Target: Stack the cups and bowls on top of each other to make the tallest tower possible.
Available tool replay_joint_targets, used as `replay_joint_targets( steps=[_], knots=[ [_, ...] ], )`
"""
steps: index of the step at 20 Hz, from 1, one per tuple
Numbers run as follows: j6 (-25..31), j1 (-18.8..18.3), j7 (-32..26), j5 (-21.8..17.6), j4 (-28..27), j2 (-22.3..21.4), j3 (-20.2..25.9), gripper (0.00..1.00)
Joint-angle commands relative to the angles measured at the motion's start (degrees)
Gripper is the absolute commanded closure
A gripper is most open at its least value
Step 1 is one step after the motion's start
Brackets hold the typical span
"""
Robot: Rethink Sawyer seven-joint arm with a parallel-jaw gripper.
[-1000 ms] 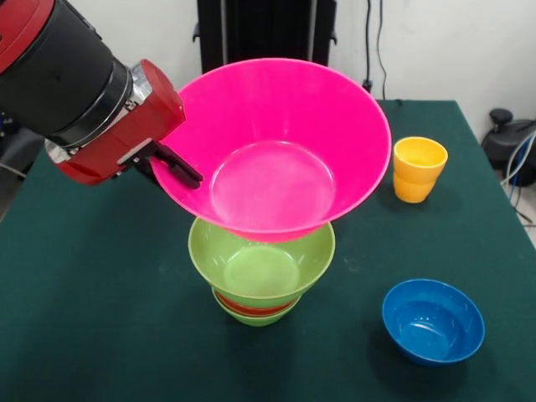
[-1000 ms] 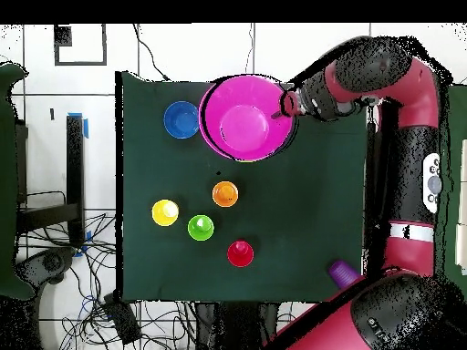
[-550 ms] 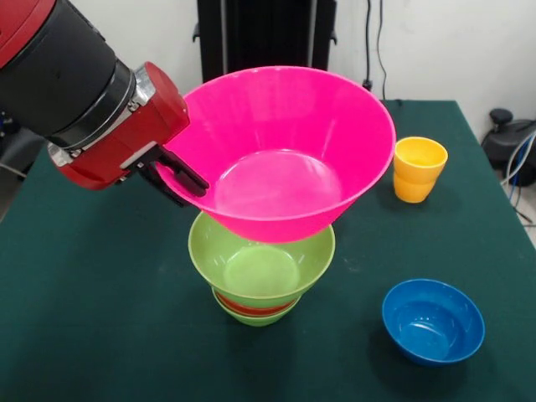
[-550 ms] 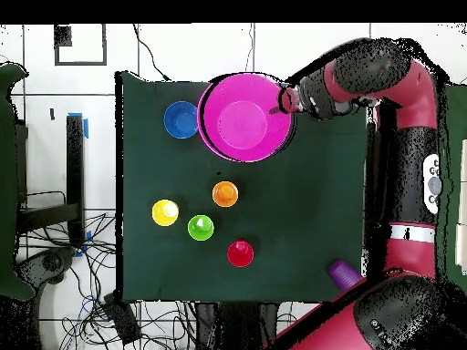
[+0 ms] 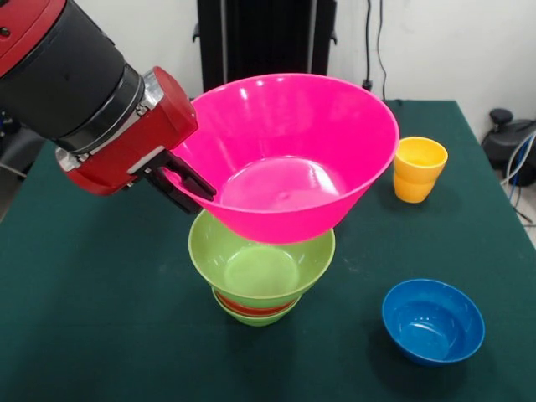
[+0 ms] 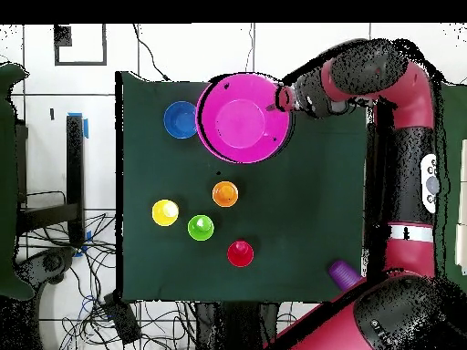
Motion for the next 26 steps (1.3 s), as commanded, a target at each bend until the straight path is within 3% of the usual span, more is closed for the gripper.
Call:
replay_joint_targets(
  steps=[1,6,11,19,26],
  knots=[
    [-1.38,1.98,-23.96,-1.69,1.73,-0.55,-1.39,1.00],
    [-1.63,2.37,-23.49,-1.97,1.22,-0.62,-1.82,1.00],
    [-1.01,3.79,-27.86,-4.53,-2.46,0.35,-2.50,1.00],
    [-2.81,3.30,-30.98,-5.23,-0.70,-0.92,-2.84,1.00],
    [-1.96,4.44,-30.88,-5.91,-3.05,-1.60,-3.26,1.00]
  ],
)
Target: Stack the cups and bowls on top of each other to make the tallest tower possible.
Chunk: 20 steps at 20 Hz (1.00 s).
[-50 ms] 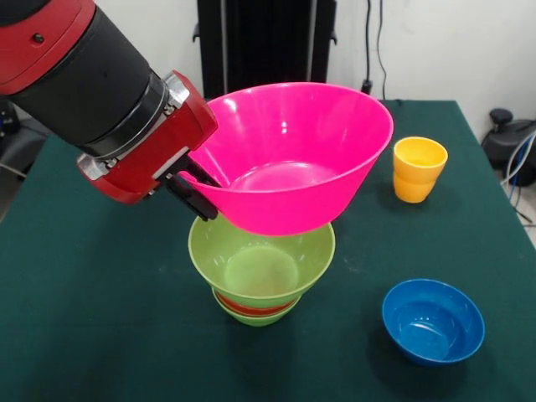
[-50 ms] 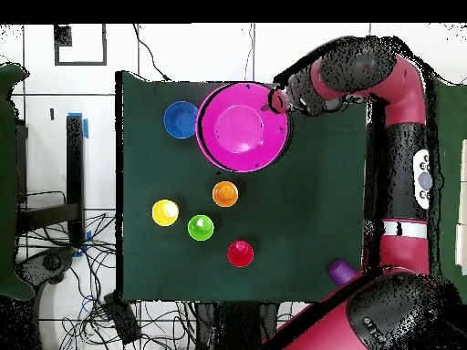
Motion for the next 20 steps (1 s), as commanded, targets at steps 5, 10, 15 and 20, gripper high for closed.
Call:
replay_joint_targets(
  steps=[5,10,15,20],
  knots=[
    [0.43,4.04,-19.63,-5.24,-5.32,-1.91,-3.36,1.00],
    [1.82,4.93,-20.36,-5.99,-7.86,-1.57,-3.23,1.00],
    [2.47,5.29,-19.73,-6.12,-8.78,-1.69,-3.73,1.00],
    [2.54,5.37,-20.56,-6.36,-9.10,-1.75,-3.87,1.00]
  ],
)
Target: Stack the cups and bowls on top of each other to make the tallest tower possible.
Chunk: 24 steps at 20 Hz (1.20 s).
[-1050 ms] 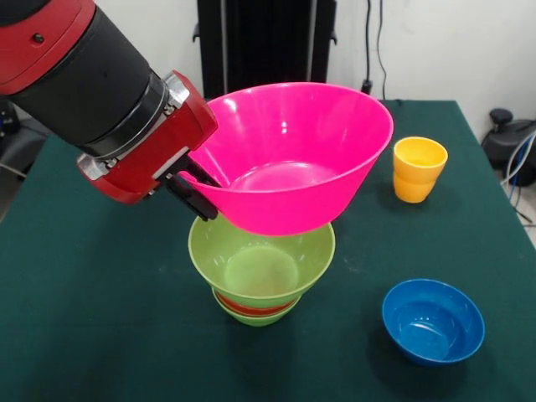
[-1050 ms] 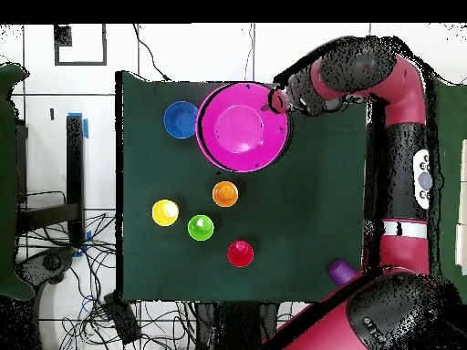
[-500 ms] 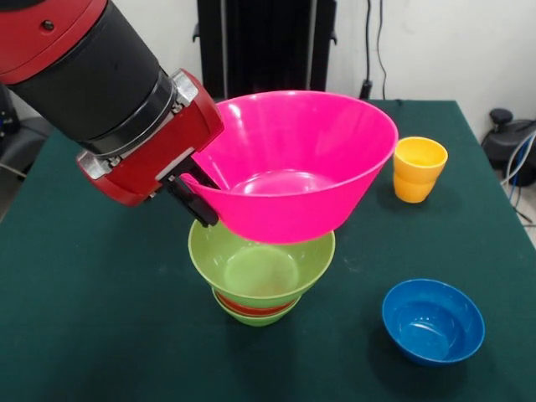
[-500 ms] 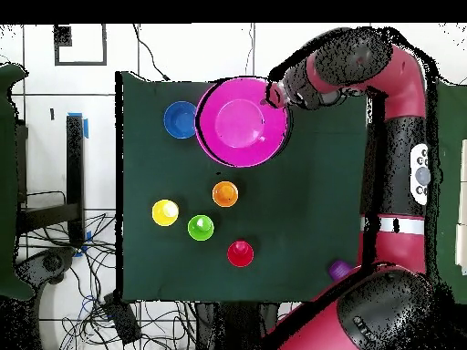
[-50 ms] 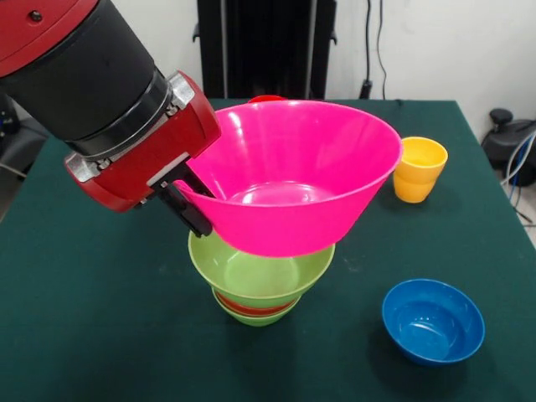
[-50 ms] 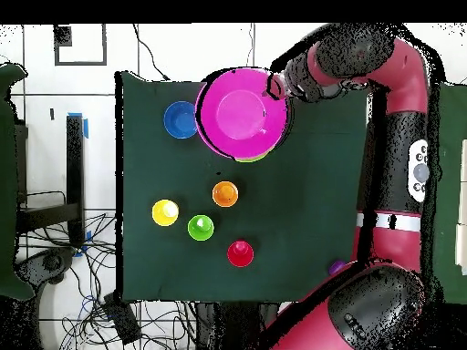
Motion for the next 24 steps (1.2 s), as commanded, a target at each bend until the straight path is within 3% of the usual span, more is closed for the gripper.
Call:
replay_joint_targets(
  steps=[1,10,24],
  knots=[
    [2.36,2.13,-19.77,-4.04,-2.96,-0.90,-3.90,1.00],
    [2.15,1.78,-22.50,-5.43,-2.58,-0.54,-4.54,1.00],
    [1.42,0.67,-18.92,-4.14,1.88,-0.83,-7.31,1.00]
  ],
)
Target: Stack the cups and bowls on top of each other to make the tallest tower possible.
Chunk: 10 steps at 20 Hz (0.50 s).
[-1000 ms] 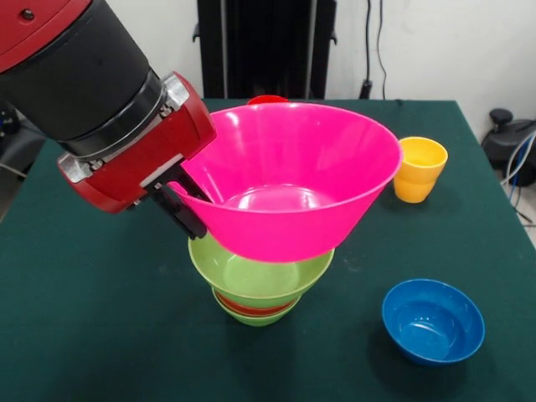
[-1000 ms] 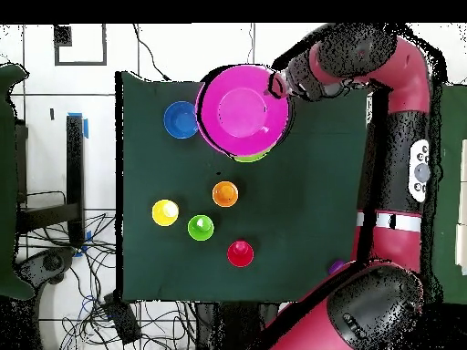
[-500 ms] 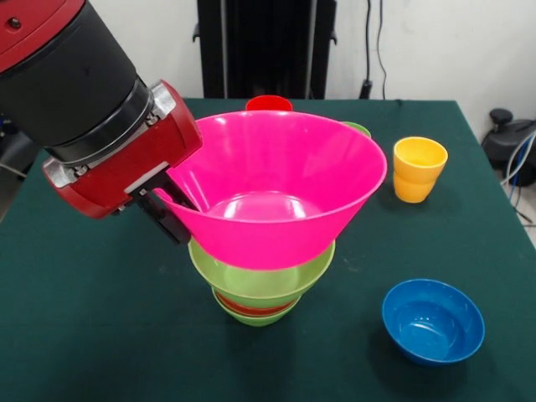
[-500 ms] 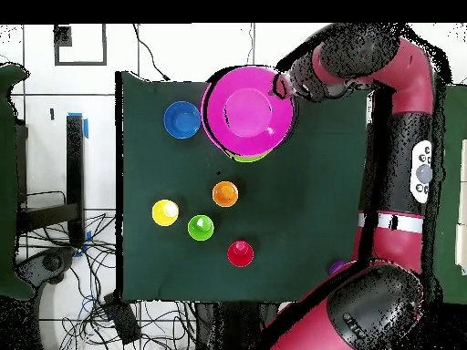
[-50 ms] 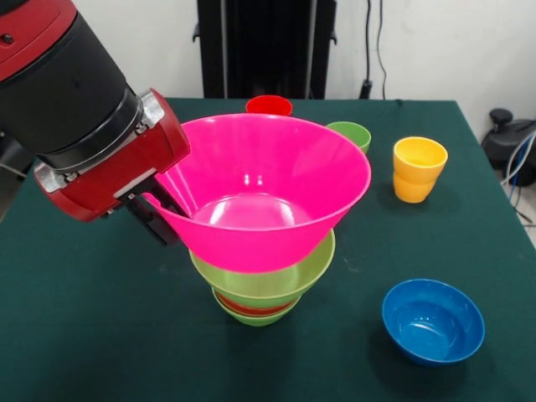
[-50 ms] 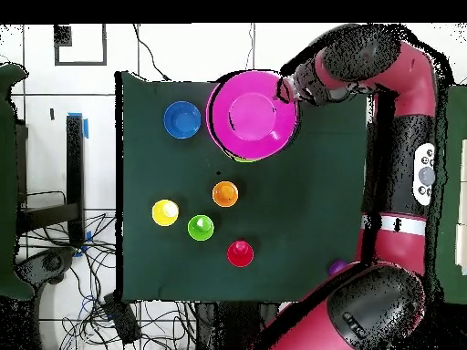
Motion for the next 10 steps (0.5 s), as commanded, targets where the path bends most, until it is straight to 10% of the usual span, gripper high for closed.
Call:
replay_joint_targets(
  steps=[1,10],
  knots=[
    [1.86,0.76,-18.25,-2.50,3.12,-0.94,-4.62,1.00],
    [5.11,1.45,-14.29,-1.36,2.74,-1.66,-5.63,1.00]
  ],
)
